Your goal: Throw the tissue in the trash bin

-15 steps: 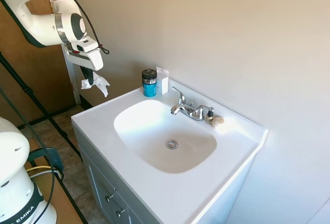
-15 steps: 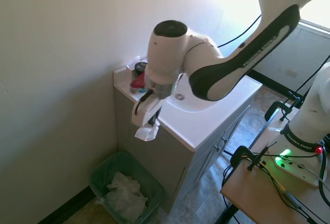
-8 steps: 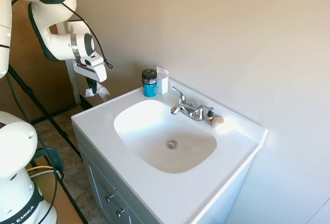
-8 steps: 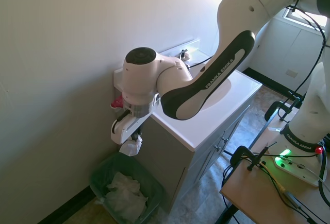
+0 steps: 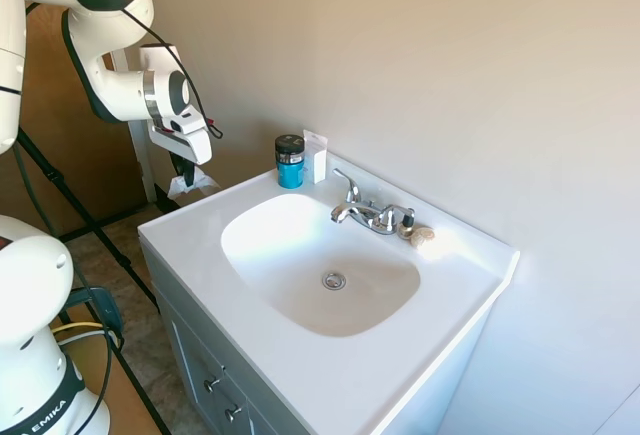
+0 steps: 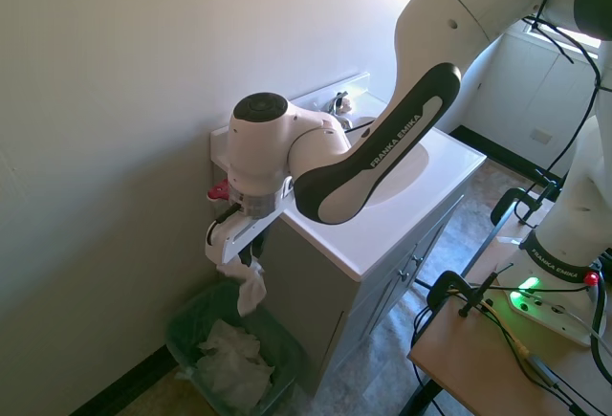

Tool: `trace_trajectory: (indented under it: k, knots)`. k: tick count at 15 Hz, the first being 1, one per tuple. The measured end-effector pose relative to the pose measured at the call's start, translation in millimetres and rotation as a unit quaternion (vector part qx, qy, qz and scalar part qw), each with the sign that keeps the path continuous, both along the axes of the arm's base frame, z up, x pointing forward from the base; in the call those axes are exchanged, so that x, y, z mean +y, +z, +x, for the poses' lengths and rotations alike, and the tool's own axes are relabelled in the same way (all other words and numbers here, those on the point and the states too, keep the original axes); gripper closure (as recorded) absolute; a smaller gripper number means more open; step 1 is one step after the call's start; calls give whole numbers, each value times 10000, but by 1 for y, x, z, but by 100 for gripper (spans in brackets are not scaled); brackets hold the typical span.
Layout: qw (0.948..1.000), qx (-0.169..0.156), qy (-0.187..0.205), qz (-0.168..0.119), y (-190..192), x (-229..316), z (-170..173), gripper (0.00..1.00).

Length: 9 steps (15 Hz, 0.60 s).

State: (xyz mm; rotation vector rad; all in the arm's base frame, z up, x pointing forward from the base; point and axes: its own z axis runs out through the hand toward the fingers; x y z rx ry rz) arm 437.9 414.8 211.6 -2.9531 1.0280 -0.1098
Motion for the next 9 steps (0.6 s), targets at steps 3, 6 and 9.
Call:
trace_trajectory:
  k: [3,6,9]
  knots:
    - [10000,11,-18,22,2,-2,2,0]
    - [9999,-59,-51,142,26,-4,7,0]
    - [9996,-203,-53,197,68,-14,1,0]
